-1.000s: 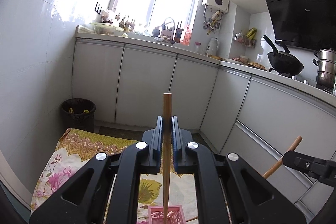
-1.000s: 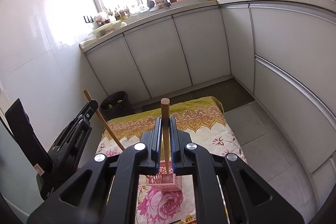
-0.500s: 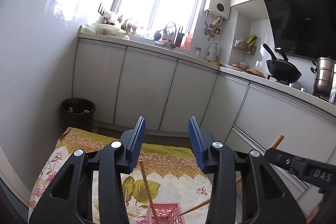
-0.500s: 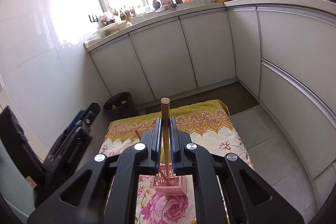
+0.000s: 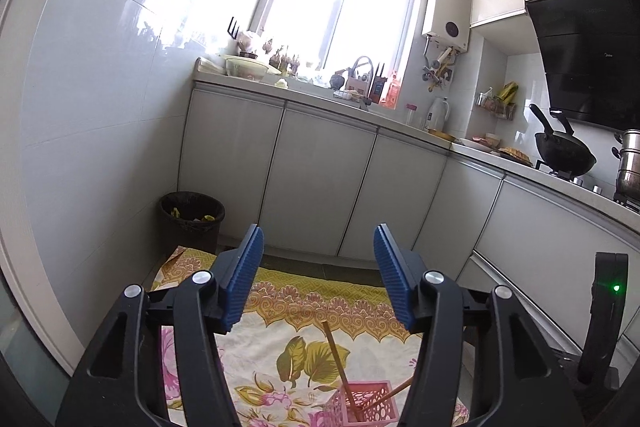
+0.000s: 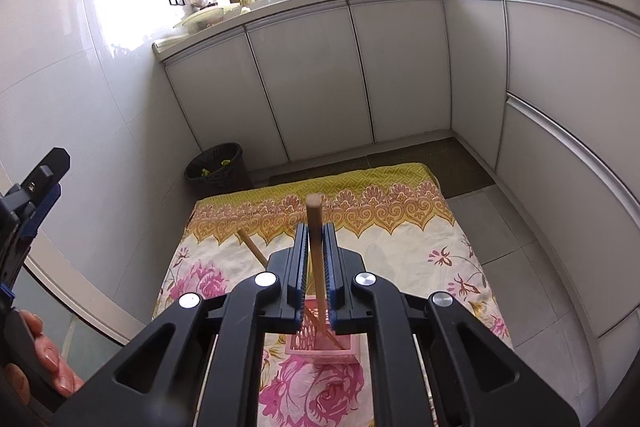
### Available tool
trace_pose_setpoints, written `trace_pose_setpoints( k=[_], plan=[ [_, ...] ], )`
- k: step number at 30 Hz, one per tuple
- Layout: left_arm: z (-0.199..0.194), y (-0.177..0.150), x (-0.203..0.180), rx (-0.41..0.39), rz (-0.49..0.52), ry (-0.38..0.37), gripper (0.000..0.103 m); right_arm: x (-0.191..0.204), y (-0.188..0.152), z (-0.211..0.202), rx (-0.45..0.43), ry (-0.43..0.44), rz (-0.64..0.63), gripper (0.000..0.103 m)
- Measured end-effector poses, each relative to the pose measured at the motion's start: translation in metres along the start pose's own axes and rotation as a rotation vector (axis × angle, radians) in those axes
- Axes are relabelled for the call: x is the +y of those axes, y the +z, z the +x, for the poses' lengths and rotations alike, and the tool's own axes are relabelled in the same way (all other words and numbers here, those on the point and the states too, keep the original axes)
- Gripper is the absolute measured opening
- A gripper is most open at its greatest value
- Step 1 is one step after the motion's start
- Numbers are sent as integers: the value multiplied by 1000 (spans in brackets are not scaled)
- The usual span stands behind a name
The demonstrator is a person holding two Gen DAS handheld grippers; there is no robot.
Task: Organize utensils
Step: 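Open the right tool to drop its chopstick into the pink holder, then move both tools back toward the chopstick pile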
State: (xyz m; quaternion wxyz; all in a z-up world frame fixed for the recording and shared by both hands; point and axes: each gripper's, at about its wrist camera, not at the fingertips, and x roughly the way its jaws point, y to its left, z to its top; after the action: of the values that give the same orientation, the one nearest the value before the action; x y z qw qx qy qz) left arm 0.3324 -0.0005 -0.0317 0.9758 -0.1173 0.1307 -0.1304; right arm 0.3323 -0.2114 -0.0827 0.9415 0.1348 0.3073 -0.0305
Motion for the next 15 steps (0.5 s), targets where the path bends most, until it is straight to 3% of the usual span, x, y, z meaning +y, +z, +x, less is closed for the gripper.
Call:
trace_pose_setpoints(
  k=[3,5,9,10,15],
  plan=[
    [-5,0,7,9,-4,15,58,2,-5,2,14,16,13,50],
    [-11,3,10,8,-11,23,60,4,-4,-8,-8,23,30,59],
    [-30,12,11,3,-18,34,68,5,0,-47,-113,-6,75,87],
    [-37,14,10,-1,-20,36,69,4,0,-59,-152,-21,89,92],
    [-74,21,3,-24,-21,42,85,4,-1,-119,-271,-99,107,96]
  ],
)
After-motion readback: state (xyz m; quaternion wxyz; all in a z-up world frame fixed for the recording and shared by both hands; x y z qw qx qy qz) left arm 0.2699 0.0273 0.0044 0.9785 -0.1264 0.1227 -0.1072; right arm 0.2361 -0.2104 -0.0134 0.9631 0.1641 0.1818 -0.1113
